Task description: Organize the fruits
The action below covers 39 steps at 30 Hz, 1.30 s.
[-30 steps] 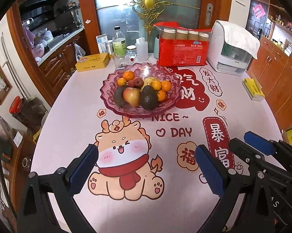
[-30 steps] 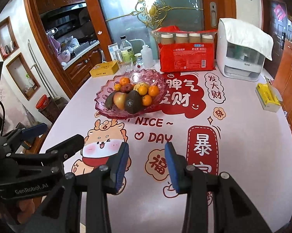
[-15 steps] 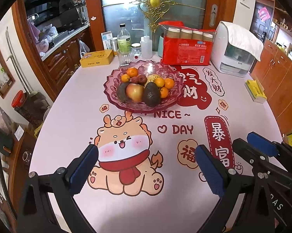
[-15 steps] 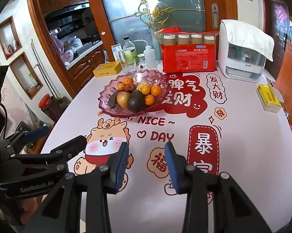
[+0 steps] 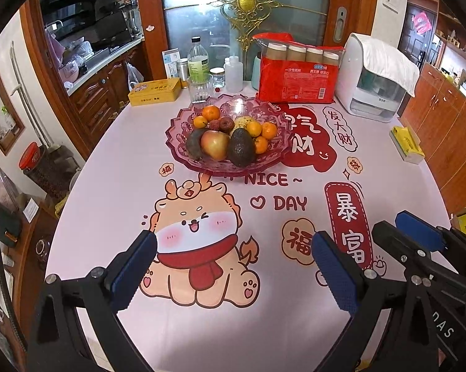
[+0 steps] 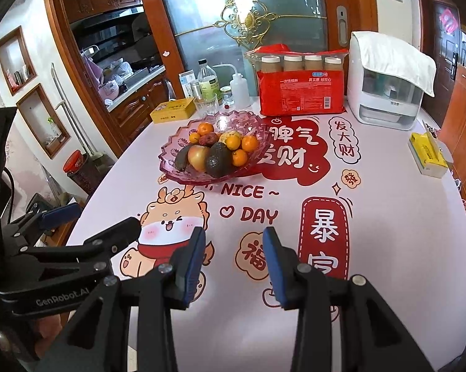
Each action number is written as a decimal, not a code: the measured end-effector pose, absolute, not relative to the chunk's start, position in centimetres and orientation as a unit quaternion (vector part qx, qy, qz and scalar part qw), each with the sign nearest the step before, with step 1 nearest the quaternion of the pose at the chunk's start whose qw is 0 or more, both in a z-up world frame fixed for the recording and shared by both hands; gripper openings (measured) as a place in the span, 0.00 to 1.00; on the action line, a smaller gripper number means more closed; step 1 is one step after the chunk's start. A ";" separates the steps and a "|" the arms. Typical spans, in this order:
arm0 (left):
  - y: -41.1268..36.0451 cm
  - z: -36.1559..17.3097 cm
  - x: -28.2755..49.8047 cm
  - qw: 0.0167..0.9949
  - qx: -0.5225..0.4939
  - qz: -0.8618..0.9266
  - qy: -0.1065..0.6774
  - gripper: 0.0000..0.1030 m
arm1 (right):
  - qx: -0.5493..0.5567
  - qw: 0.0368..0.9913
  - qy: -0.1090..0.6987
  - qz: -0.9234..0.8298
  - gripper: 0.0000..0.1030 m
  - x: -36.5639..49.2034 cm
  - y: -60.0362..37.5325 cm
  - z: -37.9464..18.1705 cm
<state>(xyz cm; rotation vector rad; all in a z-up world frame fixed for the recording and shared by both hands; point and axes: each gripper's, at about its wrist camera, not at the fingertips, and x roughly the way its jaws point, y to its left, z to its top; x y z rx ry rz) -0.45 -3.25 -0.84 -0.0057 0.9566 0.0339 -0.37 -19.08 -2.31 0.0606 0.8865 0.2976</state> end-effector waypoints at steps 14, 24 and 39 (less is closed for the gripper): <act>-3.4 -1.1 -0.8 0.886 -0.002 0.018 0.463 0.96 | 0.033 0.890 0.431 0.146 0.38 -0.9 -18.9 -2.5; -3.4 -1.4 -1.1 0.886 -0.006 0.015 0.464 0.96 | 0.036 0.889 0.434 0.143 0.38 -1.3 -18.5 -2.9; -2.7 -1.6 -0.4 0.878 -0.008 0.016 0.477 0.96 | 0.036 0.887 0.438 0.145 0.38 -1.1 -18.5 -3.4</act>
